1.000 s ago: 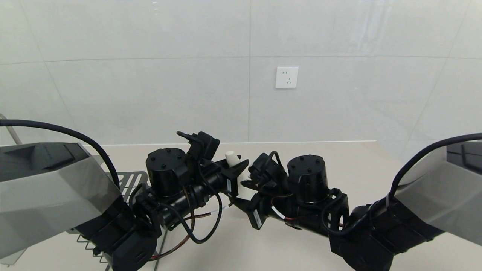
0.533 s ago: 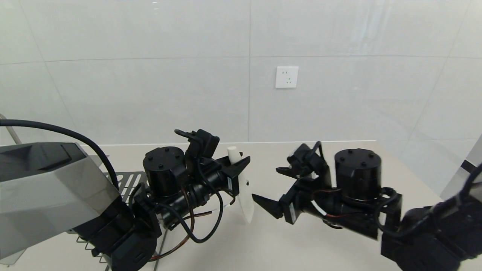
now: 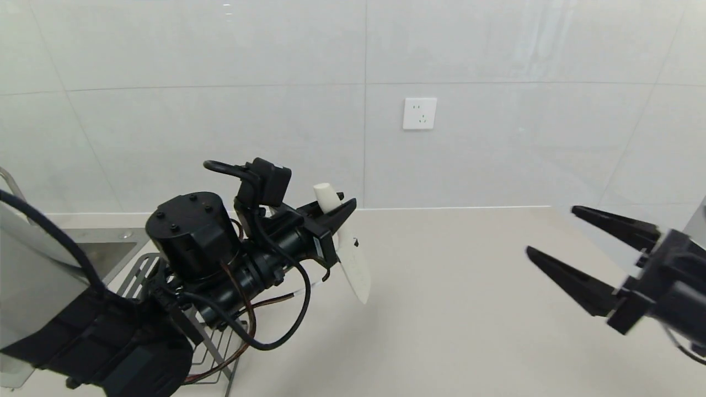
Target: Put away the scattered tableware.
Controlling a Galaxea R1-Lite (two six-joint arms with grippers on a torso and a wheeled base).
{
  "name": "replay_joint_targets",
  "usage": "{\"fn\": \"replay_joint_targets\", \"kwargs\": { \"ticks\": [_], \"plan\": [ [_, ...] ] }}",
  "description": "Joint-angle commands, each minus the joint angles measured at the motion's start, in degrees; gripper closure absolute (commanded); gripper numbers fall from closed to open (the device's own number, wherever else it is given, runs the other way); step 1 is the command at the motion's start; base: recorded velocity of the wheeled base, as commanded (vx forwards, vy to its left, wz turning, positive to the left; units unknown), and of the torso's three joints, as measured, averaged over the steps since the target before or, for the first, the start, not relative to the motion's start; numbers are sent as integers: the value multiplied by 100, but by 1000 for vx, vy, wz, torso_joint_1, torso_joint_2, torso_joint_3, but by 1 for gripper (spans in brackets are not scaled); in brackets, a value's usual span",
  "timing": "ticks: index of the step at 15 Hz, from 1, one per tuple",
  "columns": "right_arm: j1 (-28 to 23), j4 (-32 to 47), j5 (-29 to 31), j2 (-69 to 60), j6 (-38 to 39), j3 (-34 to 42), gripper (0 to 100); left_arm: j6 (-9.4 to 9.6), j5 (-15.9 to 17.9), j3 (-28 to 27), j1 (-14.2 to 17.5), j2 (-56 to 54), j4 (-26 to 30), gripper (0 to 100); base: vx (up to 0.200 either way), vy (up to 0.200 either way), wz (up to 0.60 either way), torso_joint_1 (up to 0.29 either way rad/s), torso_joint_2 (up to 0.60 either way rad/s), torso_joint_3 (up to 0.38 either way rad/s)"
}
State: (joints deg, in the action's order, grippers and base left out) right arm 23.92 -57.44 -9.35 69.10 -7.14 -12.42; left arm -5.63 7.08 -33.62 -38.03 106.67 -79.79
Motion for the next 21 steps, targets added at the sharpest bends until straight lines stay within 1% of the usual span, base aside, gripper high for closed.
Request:
{"fn": "replay_joint_targets", "kwargs": {
  "ticks": [1, 2, 3, 4, 6, 7, 8, 9, 10, 11, 13, 14, 15, 16, 17, 18, 19, 20, 21],
  "plan": [
    [-933, 23, -225, -2111, -191, 847, 0, -17, -14, 479, -178, -858, 16, 100, 0, 0, 0, 0, 0, 0],
    [-977, 31, -260, -2533, -191, 1014, 0, -26, -14, 831, -187, -1350, 33, 100, 0, 0, 0, 0, 0, 0],
    [-1003, 49, -269, -2788, -191, 1084, 0, -61, -14, 1059, -125, -1781, 33, 100, 0, 0, 0, 0, 0, 0],
    [-1021, 75, -260, -3007, -182, 1128, 0, -140, -14, 1253, -2, -2238, 51, 100, 0, 0, 0, 0, 0, 0],
    [-1311, 444, -269, -3464, -173, 1242, 0, -122, 4, 1516, 639, -3117, 262, 100, 0, 0, 0, 0, 0, 0],
    [-1381, 647, -260, -3640, -156, 1242, 0, -122, 12, 1552, 859, -3381, 332, 100, 0, 0, 0, 0, 0, 0],
    [-1522, 1086, -260, -4027, -156, 1242, 0, -122, 30, 1631, 1378, -3961, 508, 100, 0, 0, 0, 0, 0, 0],
    [-1636, 1350, -269, -4282, -156, 1233, 0, -114, 39, 1692, 1773, -4400, 631, 100, 0, 0, 0, 0, 0, 0],
    [-1689, 1517, -269, -4440, -147, 1233, 0, -114, 48, 1763, 1967, -4787, 693, 100, 0, 0, 0, 0, 0, 0],
    [-1724, 1640, -269, -4528, -147, 1242, 0, -122, 56, 1763, 1975, -5147, 710, 100, 0, 0, 0, 0, 0, 0],
    [-1803, 1824, -269, -4589, -156, 1242, 0, -131, 56, 1763, 1923, -5437, 719, 100, 0, 0, 0, 0, 0, 0],
    [-1944, 2325, -304, -4818, -147, 1242, 0, -175, 48, 1763, 1791, -5736, 868, 100, 0, 0, 0, 0, 0, 0],
    [-2084, 2958, -436, -5143, -147, 1242, 0, -184, 48, 1771, 1817, -5956, 1132, 100, 0, 0, 0, 0, 0, 0],
    [-2128, 3793, -462, -5688, -156, 1242, 0, -166, 30, 1771, 1852, -6255, 1492, 100, 0, 0, 0, 0, 0, 0],
    [-2216, 4584, -427, -6268, -173, 1233, 0, -131, -5, 1754, 1993, -6562, 1897, 100, 0, 0, 0, 0, 0, 0],
    [-2445, 5226, -410, -6751, -173, 1242, 0, -114, -5, 1754, 2248, -6879, 2301, 100, 0, 0, 0, 0, 0, 0],
    [-2409, 5498, -269, -6910, -200, 1225, 0, -114, -5, 1727, 2476, -7142, 2644, 100, 0, 0, 0, 0, 0, 0],
    [-2401, 5463, -14, -6910, -182, 1233, 0, -114, 4, 1719, 2670, -7257, 2793, 100, 0, 0, 0, 0, 0, 0],
    [-2401, 5454, 214, -6910, -191, 1242, 0, -122, 21, 1622, 2969, -7274, 2828, 100, 0, 0, 0, 0, 0, 0]
  ]
}}
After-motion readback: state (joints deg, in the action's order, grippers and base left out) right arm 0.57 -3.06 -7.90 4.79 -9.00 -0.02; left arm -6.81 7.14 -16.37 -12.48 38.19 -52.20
